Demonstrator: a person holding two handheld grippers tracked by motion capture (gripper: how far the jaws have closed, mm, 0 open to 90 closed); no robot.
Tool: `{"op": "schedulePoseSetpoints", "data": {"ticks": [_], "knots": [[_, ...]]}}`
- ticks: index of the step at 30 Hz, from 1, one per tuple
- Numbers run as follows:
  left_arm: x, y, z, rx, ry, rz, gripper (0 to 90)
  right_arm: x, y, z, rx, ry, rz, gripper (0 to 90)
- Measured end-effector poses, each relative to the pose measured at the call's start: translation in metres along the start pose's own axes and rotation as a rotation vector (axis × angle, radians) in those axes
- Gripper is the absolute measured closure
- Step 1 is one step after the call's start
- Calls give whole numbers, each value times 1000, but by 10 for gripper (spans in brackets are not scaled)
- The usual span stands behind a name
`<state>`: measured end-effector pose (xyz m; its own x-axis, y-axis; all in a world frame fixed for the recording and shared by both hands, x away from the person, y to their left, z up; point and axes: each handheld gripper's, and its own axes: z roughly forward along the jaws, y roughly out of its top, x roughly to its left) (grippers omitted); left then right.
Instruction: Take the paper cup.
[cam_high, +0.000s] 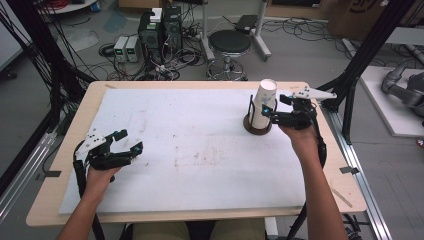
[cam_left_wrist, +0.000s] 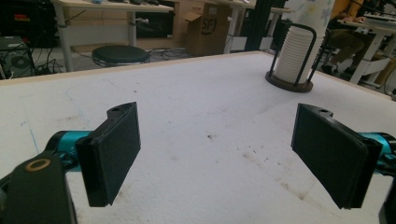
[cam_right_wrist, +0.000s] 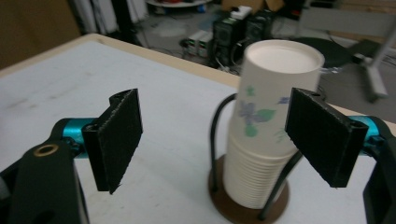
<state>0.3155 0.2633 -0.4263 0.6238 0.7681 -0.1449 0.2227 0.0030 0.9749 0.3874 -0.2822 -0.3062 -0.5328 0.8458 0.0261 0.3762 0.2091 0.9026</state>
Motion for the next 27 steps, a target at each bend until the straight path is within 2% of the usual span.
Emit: {"op": "schedulePoseSetpoints", "data": {"ticks": [5,12,14,15,23,27], "knots": [[0,0,1,-1,-4,-2,157,-14,16,18,47,-53,15,193],[1,-1,1,0,-8,-9,157,-23,30,38,98,-72,18,193],[1,-1,0,0,-9,-9,157,-28,34,48,139,-91,32,194],[1,-1,0,1,-11,-9,157,-29,35,50,138,-95,21,194],[3,-1,0,-3,-11,-14,157,-32,33,70,175,-88,59,199],[3,-1,0,-1,-13,-13,157,-33,32,74,186,-91,67,245]]}}
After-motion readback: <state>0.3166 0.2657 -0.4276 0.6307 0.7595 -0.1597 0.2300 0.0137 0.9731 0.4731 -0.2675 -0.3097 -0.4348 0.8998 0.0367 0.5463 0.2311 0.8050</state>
